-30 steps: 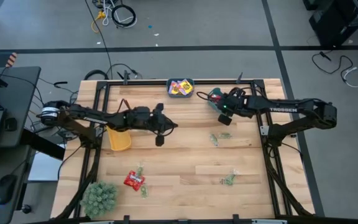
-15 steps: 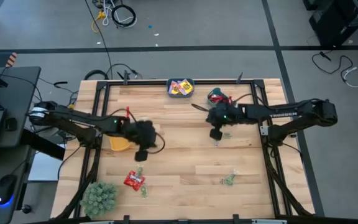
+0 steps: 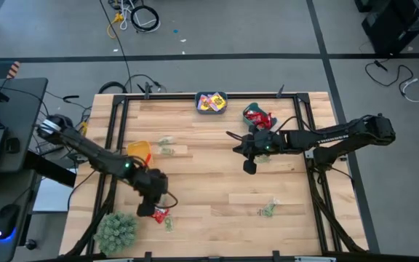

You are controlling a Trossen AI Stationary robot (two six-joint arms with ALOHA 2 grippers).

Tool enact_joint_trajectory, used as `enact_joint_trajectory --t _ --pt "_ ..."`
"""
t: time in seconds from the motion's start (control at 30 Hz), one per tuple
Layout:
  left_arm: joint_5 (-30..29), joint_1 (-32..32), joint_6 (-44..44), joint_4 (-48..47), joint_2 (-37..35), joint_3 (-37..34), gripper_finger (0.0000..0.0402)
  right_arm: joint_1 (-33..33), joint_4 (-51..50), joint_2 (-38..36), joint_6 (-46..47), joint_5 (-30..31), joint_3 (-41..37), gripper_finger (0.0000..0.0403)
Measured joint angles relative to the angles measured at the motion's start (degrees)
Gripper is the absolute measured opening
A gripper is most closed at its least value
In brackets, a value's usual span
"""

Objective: Sort candy
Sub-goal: Put the red candy into the green bin

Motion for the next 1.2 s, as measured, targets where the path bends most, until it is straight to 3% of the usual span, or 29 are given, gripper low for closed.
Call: enact_joint_trajectory --t 0.23,0.57,1.0,1.1,1.2 --pt "0.36 -5.38 -19.87 -1.29 3.19 -0.59 0.013 -0.02 0.0 0.0 -0.48 0.04 -0.02 0.0001" --pt "0.58 -9.96 -23.97 -1.22 8.56 -0.57 0.0191 -0.02 -0.04 0.0 -1.06 0.11 -0.02 0.0" --pt "-0.81 -12.59 -24.12 -0.58 15.17 -0.26 0.0191 -0.02 -0.11 0.0 -1.17 0.15 -0.02 0.0001" --pt "-1.84 -12.63 -23.88 -1.36 15.2 -0.09 0.0169 -0.02 -0.09 -0.02 -1.18 0.14 -0.02 0.0001" --pt "-2.9 -12.65 -21.6 -2.73 15.29 0.65 0.0119 -0.02 -0.02 0.0 -1.17 0.14 -0.02 0.0"
